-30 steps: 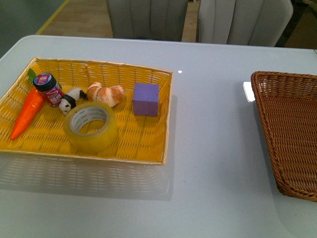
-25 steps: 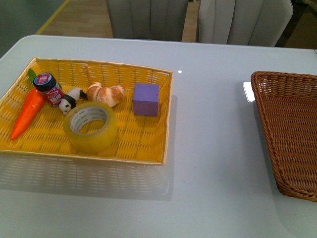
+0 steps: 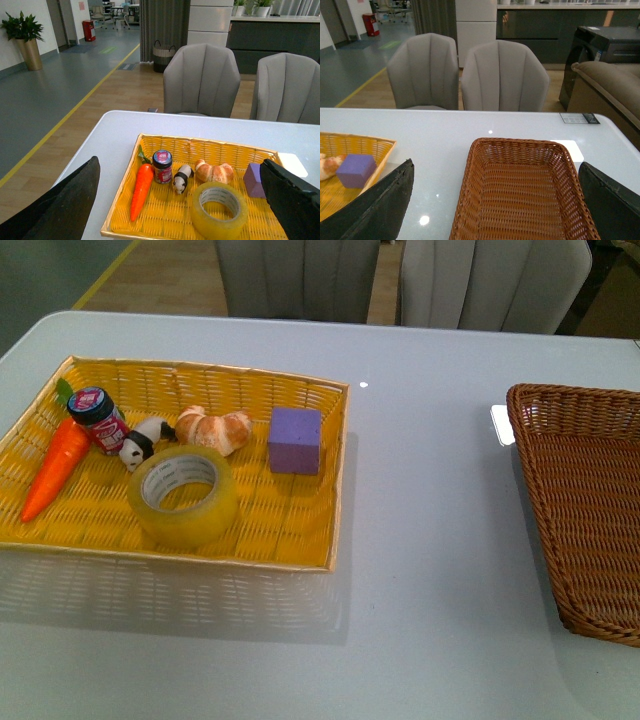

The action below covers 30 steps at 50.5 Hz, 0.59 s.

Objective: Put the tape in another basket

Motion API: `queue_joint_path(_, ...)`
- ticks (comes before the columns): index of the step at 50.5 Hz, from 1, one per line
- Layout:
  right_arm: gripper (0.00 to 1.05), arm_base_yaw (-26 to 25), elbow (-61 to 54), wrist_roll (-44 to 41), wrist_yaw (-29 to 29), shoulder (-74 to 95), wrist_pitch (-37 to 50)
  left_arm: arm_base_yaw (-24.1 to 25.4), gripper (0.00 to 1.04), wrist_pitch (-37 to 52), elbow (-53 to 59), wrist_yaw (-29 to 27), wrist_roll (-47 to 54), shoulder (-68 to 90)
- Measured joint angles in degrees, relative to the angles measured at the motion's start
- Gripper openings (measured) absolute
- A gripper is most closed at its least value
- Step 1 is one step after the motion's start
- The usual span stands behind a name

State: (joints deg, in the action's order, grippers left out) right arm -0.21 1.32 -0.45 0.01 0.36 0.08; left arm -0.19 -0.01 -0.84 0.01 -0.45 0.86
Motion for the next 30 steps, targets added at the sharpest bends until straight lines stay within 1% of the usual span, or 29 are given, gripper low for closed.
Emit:
queue_joint_path(27, 0.96, 0.02, 0.07, 0.22, 0.09, 0.11, -0.13, 0.0, 0.96, 0.0, 0.0, 0.0, 0.0, 0.0)
queue_joint_path(28, 0.96, 0.09, 0.28, 0.48, 0.48, 0.52, -0.85, 0.0, 0.96, 0.0, 0.0, 0.0, 0.0, 0.0)
queue_joint_path(30, 0.96, -0.04, 2.8, 2.78, 1.53, 3.72, -7.91, 0.0, 0.96, 0.0, 0.0, 0.0, 0.0, 0.0)
